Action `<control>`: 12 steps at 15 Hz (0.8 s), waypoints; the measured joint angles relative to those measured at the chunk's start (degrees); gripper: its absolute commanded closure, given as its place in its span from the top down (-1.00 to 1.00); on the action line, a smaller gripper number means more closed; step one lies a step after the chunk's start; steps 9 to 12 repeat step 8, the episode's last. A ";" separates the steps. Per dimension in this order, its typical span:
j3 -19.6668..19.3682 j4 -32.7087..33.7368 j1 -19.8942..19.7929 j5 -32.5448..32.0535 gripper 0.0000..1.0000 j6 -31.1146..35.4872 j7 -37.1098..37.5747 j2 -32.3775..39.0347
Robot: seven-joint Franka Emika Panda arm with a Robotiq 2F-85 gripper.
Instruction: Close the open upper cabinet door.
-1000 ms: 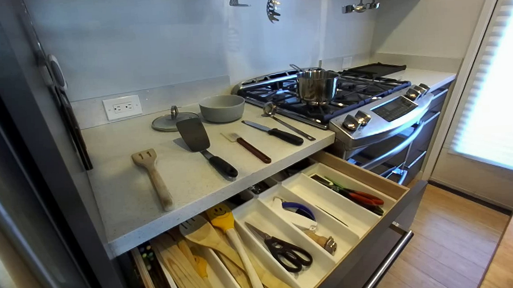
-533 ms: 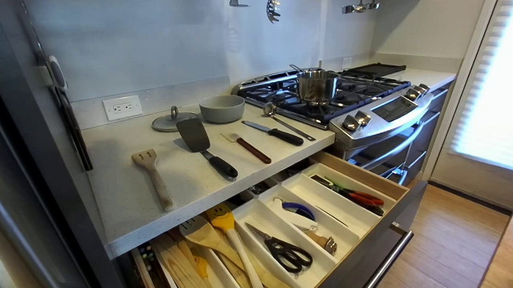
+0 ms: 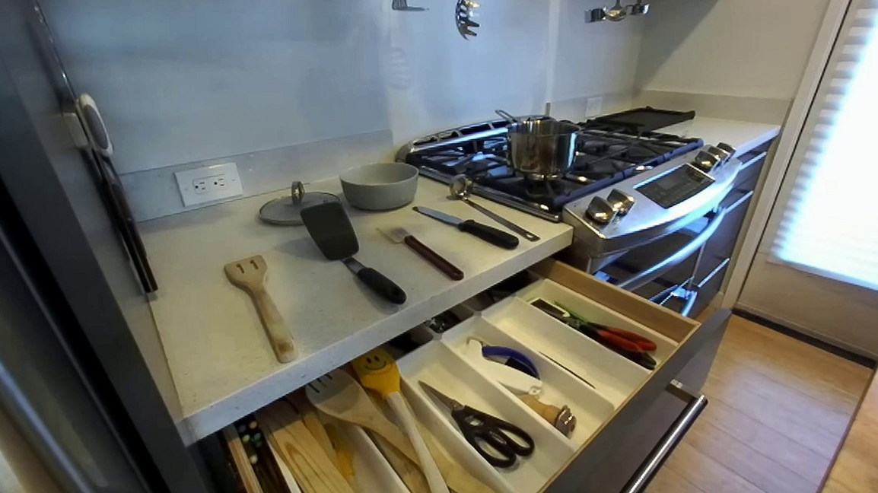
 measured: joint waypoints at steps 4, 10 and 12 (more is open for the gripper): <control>2.15 -5.88 4.22 9.44 1.00 -12.80 -5.68 -6.62; 5.18 -10.55 1.57 7.32 1.00 -28.29 -5.08 -13.77; 5.18 -10.55 1.57 7.32 1.00 -28.29 -5.08 -13.77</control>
